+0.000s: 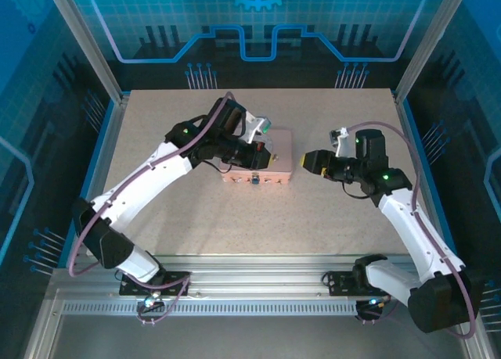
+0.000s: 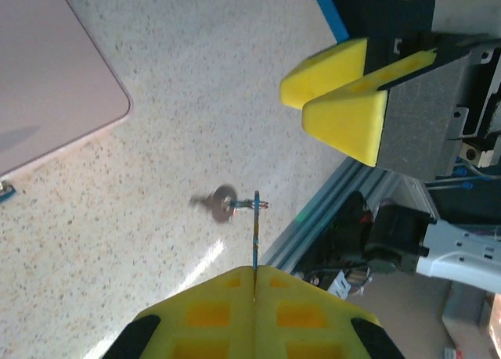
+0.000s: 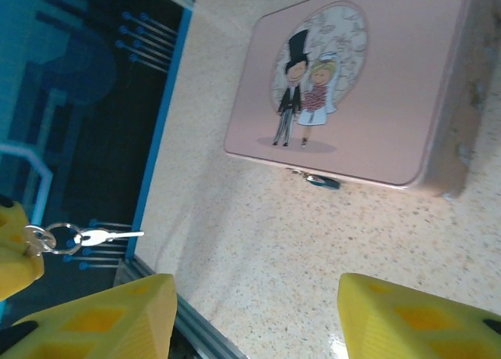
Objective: Unlock the padlock with the key
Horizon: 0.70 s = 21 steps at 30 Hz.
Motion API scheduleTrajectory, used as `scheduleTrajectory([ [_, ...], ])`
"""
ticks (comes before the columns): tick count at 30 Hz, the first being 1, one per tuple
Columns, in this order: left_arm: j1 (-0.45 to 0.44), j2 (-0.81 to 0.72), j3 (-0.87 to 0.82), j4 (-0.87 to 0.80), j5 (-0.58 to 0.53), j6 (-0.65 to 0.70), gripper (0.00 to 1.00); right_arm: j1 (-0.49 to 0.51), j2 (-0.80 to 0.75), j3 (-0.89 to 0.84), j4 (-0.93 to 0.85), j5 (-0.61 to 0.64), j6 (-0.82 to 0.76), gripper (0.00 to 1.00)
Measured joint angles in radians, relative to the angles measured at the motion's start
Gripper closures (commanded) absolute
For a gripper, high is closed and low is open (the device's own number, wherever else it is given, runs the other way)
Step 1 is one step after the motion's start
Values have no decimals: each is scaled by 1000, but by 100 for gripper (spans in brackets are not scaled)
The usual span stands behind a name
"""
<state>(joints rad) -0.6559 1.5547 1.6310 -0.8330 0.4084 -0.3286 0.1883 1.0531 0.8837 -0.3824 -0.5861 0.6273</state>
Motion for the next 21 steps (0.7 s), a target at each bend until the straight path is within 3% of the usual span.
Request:
scheduleTrajectory([
  [4, 14, 22, 60, -78, 49, 44, 100, 0, -18, -95, 139, -59, 2, 40],
  [9, 33, 26, 103, -139, 121, 95, 100, 4, -78, -171, 311, -138, 3, 25],
  [21, 34, 29, 128, -176, 259, 142, 100, 45, -19, -94, 578, -356, 137, 44],
])
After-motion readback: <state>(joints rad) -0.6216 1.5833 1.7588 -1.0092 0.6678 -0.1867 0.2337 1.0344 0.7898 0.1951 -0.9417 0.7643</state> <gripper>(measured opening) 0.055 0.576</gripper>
